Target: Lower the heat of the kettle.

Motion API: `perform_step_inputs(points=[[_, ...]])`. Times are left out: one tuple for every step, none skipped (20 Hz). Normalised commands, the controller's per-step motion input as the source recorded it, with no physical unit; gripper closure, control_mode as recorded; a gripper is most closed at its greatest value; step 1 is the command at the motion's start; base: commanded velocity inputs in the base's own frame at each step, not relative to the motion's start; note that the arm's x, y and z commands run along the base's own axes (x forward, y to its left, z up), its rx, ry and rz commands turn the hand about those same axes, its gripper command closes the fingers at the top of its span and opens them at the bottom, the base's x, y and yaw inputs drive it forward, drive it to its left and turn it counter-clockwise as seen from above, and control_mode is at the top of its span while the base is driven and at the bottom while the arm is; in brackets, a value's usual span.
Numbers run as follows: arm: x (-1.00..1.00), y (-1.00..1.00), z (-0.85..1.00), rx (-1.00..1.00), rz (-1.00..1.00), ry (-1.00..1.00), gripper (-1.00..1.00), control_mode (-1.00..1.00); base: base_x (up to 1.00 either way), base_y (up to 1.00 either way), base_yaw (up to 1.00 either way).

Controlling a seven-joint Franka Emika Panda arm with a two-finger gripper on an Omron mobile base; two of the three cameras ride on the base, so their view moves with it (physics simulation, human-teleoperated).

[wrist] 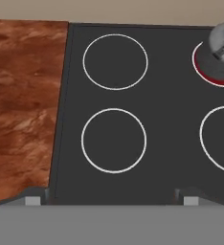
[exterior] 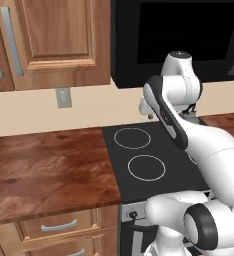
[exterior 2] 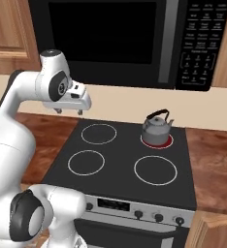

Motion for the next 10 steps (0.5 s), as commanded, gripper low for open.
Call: perform_step_inputs(points=[[0.00, 0.00, 0.00, 0.00, 0.00, 0.00, -1.00, 1.00, 0.42, 0.00, 0.00], [0.00, 0.00, 0.00, 0.00, 0.00, 0.00, -1.00, 1.00, 0.38, 0.00, 0.00], [0.00, 0.00, 0.00, 0.00, 0.00, 0.00, -1.00, 1.00, 0.36, 0.00, 0.00], [0.00, 0.00, 0.00, 0.00, 0.00, 0.00, -1.00, 1.00, 0.36, 0.00, 0.00], [0.00, 0.00, 0.00, 0.00, 0.00, 0.00, -1.00, 1.00, 0.34, 0.00, 0.00], [0.00, 0.00, 0.00, 0.00, 0.00, 0.00, -1.00, 1.00, 0.31, 0.00, 0.00], [0.00, 0.00, 0.00, 0.00, 0.00, 0.00, -1.00, 1.00, 0.26, 0.00, 0.00], [0.00, 0.00, 0.00, 0.00, 0.00, 0.00, -1.00, 1.00, 0.17, 0.00, 0.00], [0.00, -0.09, -0.09, 0.06, 0.00, 0.00, -1.00, -1.00, 0.00, 0.00, 0.00], [0.00, -0.19, -0.14, 0.06, 0.00, 0.00, -1.00, -1.00, 0.00, 0.00, 0.00]])
